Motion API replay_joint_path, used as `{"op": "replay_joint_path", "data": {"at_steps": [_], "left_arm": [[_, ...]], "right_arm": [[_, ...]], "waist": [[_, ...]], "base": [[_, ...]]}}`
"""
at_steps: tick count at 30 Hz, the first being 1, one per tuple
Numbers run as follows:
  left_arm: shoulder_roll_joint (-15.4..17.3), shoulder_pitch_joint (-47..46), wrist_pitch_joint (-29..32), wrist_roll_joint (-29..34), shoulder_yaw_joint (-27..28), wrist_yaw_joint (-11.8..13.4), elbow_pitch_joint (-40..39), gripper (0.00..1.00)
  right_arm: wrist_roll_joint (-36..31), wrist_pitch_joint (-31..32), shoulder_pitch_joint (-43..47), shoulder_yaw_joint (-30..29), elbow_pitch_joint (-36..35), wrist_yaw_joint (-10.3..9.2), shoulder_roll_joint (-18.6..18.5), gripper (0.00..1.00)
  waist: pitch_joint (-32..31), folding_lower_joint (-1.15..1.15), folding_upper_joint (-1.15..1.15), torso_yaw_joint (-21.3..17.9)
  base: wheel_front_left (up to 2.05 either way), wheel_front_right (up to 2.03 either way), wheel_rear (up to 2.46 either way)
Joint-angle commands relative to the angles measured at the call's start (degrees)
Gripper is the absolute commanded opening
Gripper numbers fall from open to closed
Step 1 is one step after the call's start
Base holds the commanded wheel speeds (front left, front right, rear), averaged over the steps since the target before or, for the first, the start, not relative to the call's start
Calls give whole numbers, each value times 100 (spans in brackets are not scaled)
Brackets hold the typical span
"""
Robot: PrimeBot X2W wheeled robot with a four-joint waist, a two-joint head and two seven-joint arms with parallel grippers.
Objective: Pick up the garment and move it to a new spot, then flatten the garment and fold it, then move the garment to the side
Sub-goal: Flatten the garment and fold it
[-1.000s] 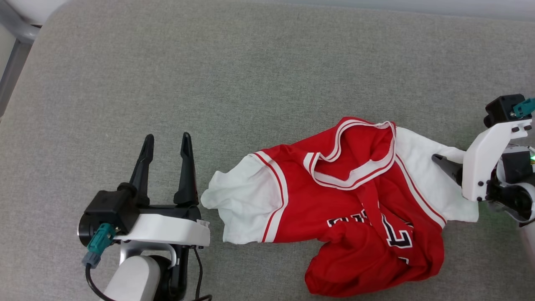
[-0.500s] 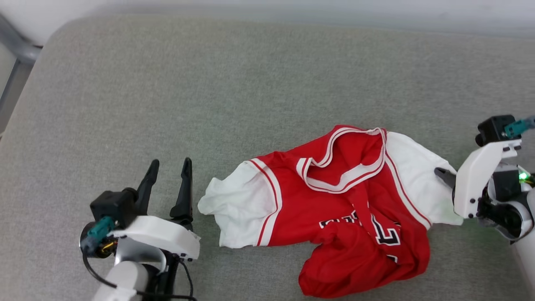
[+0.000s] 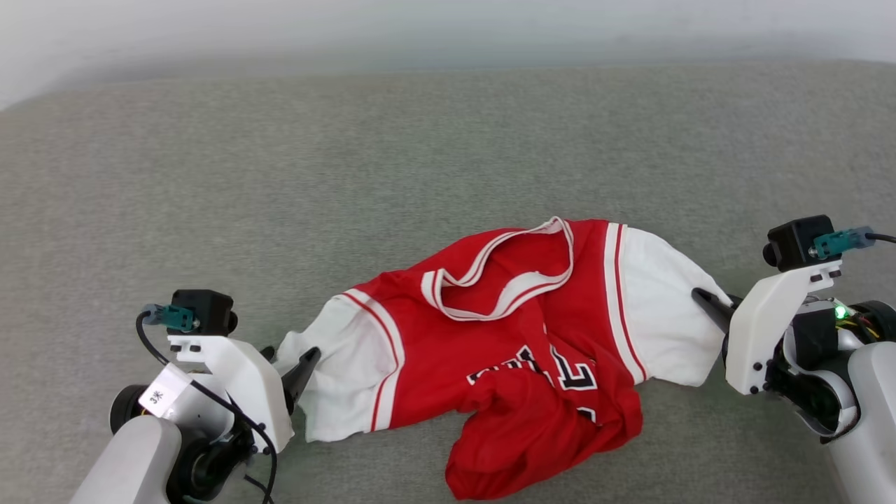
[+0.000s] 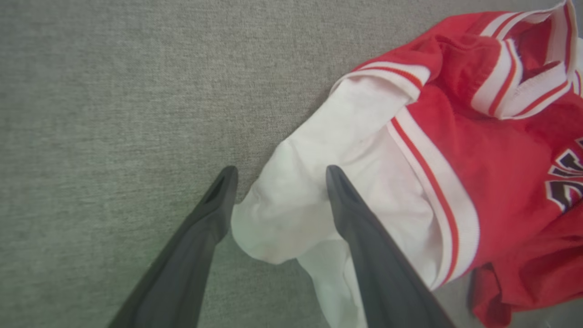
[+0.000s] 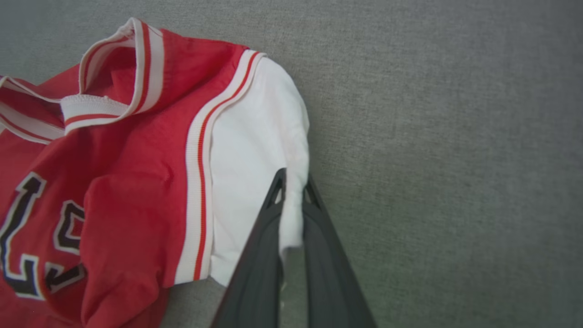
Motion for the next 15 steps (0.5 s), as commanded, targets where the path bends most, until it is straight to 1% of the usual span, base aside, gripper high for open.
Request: {"op": "replay_joint_path", "data": {"at_steps": [1,4,8,9,10,11,13,15], "left_arm": [[46,-13,192,-59,-13,67,38,100],[139,55,616,-136,-72,193,148,100],[159,169,1195,-217,-301,266,307,100],[155,187,1339,-220,-373,268,353,94],[147,206,1412,-211,-441,256,371,36],[127,184,1444,-193,-485,230,377,0],[92,138,1492,-204,-577,145,405,0],[114,31,1333,-116,-560,107,415,0]], "right_arm": [[-43,-30,93,-35,-49,-4,50,0],[-60,-60,139,-32,-95,-4,127,0],[-16,-118,147,-37,-57,-4,168,0],[-10,-120,131,-37,-45,-4,175,0],[-4,-131,109,-34,-34,-4,182,0],[-2,-146,90,-33,-23,-4,184,0],[4,-187,43,-27,-26,-4,188,0],[0,-186,24,-15,23,-4,157,0]], "waist": [[109,0,0,-167],[185,0,0,-288],[259,0,0,-383],[271,0,0,-396],[280,0,0,-407],[284,0,0,-412],[271,0,0,-418],[214,0,0,-408]], "base": [[0,0,0],[0,0,0],[0,0,0],[0,0,0],[0,0,0],[0,0,0],[0,0,0],[0,0,0]]}}
